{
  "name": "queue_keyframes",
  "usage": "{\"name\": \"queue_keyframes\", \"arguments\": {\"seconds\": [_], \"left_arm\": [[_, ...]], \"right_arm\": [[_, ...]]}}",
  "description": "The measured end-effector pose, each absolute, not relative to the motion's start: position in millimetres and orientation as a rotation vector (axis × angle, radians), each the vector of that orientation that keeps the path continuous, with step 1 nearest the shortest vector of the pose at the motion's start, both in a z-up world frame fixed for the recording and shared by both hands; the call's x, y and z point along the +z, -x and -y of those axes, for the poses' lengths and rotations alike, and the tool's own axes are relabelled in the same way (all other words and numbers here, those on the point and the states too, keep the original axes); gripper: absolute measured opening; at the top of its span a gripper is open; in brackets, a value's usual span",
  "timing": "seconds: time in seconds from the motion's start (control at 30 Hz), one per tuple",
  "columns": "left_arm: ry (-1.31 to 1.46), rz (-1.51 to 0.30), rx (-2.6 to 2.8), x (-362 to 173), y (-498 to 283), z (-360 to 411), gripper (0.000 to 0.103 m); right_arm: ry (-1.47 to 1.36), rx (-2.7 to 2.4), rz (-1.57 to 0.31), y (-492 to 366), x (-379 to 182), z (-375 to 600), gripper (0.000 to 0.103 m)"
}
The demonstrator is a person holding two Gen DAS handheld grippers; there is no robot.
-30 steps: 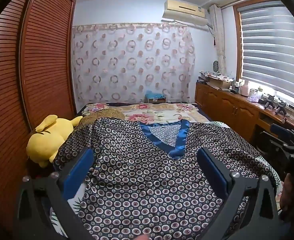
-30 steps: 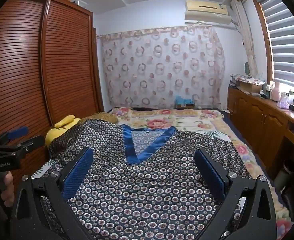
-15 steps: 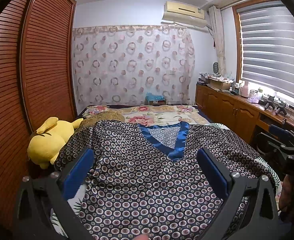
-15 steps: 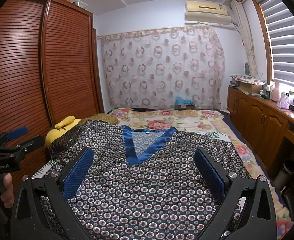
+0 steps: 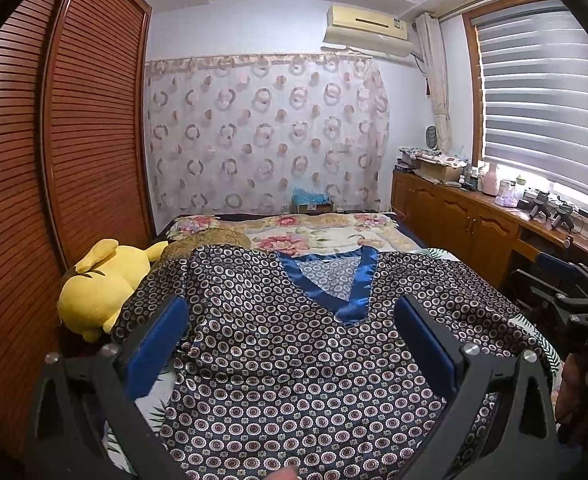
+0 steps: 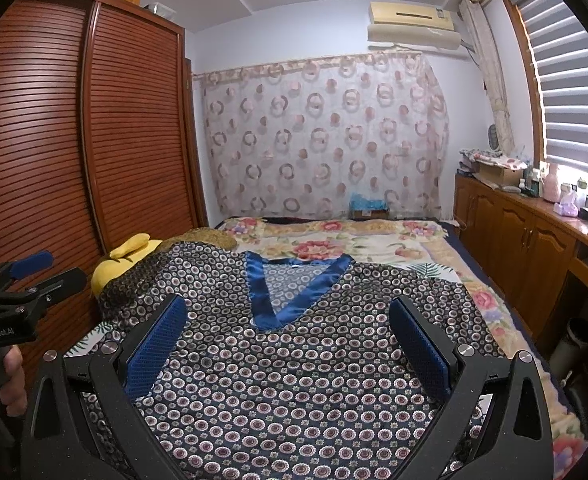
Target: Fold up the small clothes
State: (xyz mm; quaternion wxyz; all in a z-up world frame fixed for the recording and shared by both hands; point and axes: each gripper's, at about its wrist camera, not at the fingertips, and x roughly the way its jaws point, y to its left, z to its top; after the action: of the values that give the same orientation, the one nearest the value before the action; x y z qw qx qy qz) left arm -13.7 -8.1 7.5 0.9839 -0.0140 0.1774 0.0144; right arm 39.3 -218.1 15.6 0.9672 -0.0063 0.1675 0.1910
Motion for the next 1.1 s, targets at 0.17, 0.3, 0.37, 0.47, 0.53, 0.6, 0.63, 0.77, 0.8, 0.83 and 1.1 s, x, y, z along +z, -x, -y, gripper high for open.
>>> {"name": "queue_keyframes", "arguments": {"seconds": [0.17,0.3,0.37,0.47,0.53,0.6,0.63,0.77,0.8,0.83,1.1], "left_arm": [[0.026,-0.358,0.032,7.1,13.8,7.4,0.103],[0.027,-0.359,0.032,7.4,13.5,7.6,0.103],[0.026,-0.36,0.031,7.4,13.4,7.8,0.103],[0.026,-0.359,0.032,7.3,13.5,7.6,0.103],[0.026,-0.359,0.033,7.3,13.5,7.8,0.103],[0.028,-0.359,0.033,7.2,13.6,7.6,0.103],[0.028,-0.359,0.033,6.9,13.5,7.6,0.103],[0.026,-0.362,0.033,7.0,13.6,7.9,0.103],[0.025,-0.361,0.034,7.3,13.8,7.8,0.103],[0.026,-0.361,0.034,7.5,14.0,7.6,0.103],[0.028,-0.359,0.034,7.9,14.9,8.4,0.103]], "right_arm": [[0.007,0.39,-0.342,-40.2,12.9,219.5,0.103],[0.007,0.391,-0.342,-39.9,11.8,220.6,0.103],[0.006,0.389,-0.342,-41.0,11.3,221.2,0.103],[0.007,0.389,-0.341,-40.8,11.2,221.0,0.103],[0.007,0.389,-0.341,-41.1,10.8,220.7,0.103],[0.007,0.389,-0.342,-41.0,11.3,220.8,0.103],[0.007,0.389,-0.342,-40.9,11.7,220.8,0.103],[0.007,0.389,-0.342,-41.0,12.2,221.0,0.103],[0.007,0.388,-0.341,-41.2,11.8,220.9,0.103],[0.007,0.386,-0.339,-40.4,12.8,222.9,0.103],[0.003,0.38,-0.331,-38.9,14.9,227.8,0.103]]}}
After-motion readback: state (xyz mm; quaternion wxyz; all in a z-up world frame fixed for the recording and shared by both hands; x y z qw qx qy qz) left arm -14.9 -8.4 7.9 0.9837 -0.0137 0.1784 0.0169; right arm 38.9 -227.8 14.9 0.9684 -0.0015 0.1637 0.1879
